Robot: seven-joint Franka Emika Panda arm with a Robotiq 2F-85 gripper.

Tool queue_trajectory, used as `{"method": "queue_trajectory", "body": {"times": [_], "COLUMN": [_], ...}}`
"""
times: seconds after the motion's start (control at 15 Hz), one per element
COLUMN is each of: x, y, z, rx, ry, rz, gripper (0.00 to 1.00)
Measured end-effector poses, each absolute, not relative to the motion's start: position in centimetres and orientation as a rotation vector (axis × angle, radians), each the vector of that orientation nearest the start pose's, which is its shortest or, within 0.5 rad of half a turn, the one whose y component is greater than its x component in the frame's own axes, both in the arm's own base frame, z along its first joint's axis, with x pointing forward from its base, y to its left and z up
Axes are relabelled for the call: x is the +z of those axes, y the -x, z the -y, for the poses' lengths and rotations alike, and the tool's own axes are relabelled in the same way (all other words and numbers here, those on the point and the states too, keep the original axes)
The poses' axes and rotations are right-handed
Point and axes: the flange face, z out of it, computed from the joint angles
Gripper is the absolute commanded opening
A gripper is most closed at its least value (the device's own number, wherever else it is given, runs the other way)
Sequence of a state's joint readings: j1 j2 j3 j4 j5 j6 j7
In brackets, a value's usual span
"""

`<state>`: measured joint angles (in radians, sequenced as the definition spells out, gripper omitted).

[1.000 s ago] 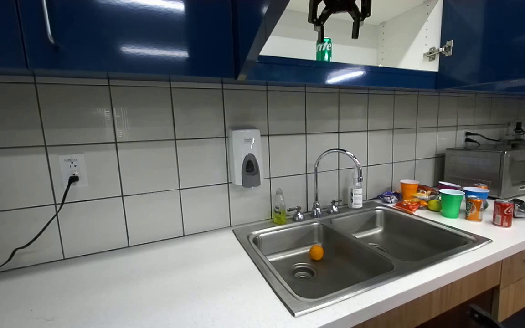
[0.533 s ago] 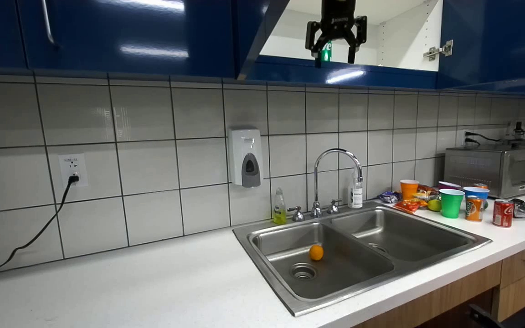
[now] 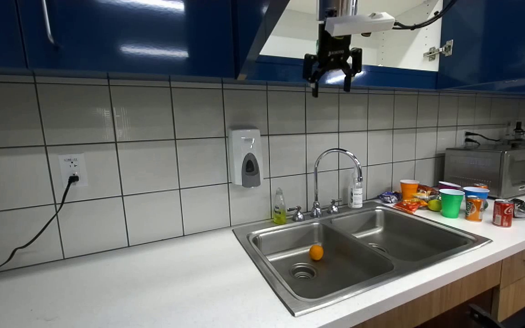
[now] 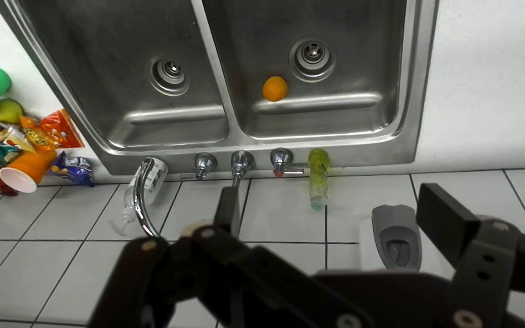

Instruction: Pick up the can from the sink and put it in the cabinet

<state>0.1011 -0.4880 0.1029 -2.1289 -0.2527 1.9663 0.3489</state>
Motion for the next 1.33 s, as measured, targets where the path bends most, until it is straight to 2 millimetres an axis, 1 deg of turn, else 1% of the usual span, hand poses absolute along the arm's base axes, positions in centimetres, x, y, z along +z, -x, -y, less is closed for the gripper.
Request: {"method": "queue_trajectory", "body": {"times": [0.4,0.73,1.0,1.33], "x": [59.1,56.1,54.2,52.6], "y": [-41.9,-41.2,-40.6,-40.2], "z": [-8.2,-8.3,-8.3,-8.4], "rx": [-0.575,-0.506,-0.451,-0.397], "ry": [3.277,3.289,3.3,3.304], "rz": [-0.125,-0.122,-0.118,-0.12], "gripper": [1.0,1.0,1.0,1.0]}}
